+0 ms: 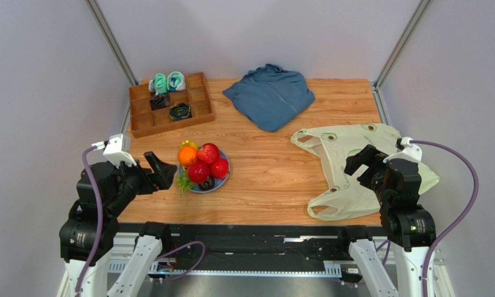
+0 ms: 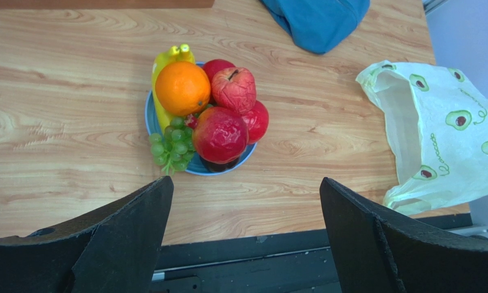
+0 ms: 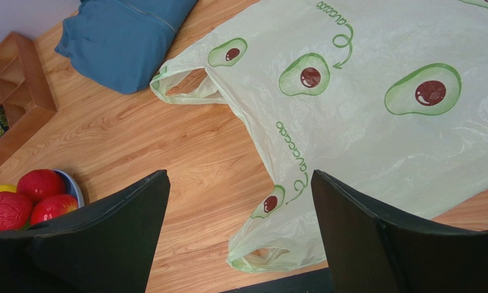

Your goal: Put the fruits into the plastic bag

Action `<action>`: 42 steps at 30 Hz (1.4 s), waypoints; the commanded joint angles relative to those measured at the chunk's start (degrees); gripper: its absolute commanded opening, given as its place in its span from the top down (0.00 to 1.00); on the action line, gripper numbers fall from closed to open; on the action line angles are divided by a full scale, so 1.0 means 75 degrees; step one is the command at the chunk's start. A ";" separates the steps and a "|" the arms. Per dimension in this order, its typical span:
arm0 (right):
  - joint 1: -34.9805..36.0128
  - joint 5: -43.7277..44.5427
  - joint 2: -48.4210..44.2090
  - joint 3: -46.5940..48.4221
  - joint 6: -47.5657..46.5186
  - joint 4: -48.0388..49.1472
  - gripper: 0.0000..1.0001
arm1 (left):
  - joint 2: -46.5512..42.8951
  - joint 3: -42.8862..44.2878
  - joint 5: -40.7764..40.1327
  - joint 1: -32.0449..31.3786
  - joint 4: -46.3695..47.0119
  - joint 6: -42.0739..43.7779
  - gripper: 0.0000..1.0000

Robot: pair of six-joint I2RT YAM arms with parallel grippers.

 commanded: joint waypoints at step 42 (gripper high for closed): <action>0.3274 0.1085 0.7930 0.1520 -0.1465 0.2919 0.27 | -0.0385 -0.0886 0.0930 0.0055 0.0501 -0.0553 0.04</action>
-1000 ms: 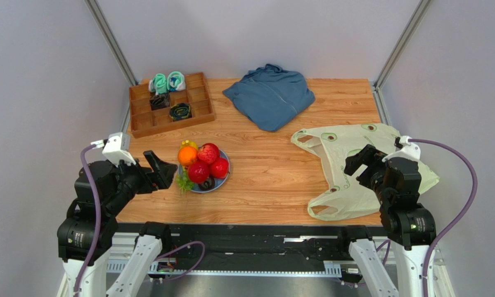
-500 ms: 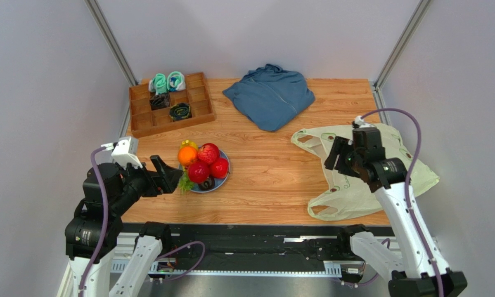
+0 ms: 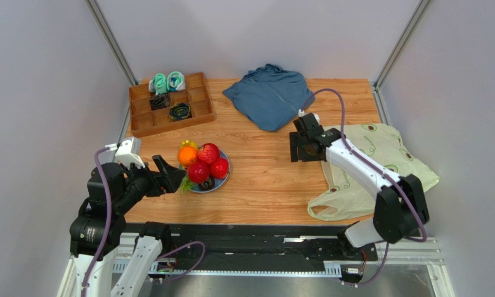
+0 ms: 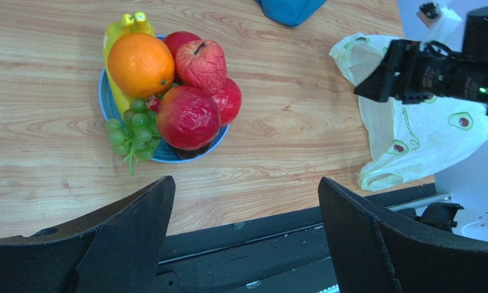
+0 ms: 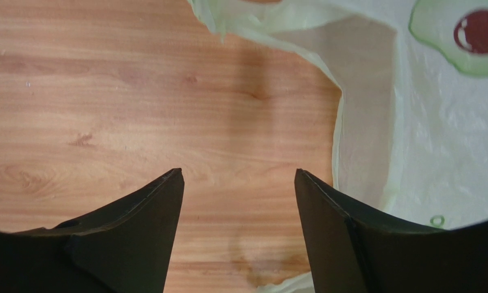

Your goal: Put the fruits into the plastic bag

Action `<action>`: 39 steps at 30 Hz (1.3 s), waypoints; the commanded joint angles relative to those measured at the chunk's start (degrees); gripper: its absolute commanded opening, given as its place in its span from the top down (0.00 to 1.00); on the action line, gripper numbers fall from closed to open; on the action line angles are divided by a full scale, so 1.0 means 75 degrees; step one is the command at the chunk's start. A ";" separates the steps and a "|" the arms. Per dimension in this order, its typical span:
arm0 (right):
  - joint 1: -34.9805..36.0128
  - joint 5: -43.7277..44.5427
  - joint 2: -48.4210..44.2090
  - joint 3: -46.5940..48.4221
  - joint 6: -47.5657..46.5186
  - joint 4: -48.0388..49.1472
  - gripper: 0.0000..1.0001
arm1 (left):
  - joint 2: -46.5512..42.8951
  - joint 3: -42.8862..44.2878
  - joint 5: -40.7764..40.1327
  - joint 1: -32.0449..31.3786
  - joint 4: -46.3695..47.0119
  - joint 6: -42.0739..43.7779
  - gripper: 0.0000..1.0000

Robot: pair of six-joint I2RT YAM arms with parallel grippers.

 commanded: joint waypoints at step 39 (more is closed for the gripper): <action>0.0820 -0.4775 -0.1053 -0.0704 -0.0763 0.2851 1.00 | 0.0267 -0.1327 0.1634 0.0043 0.2356 -0.1122 0.10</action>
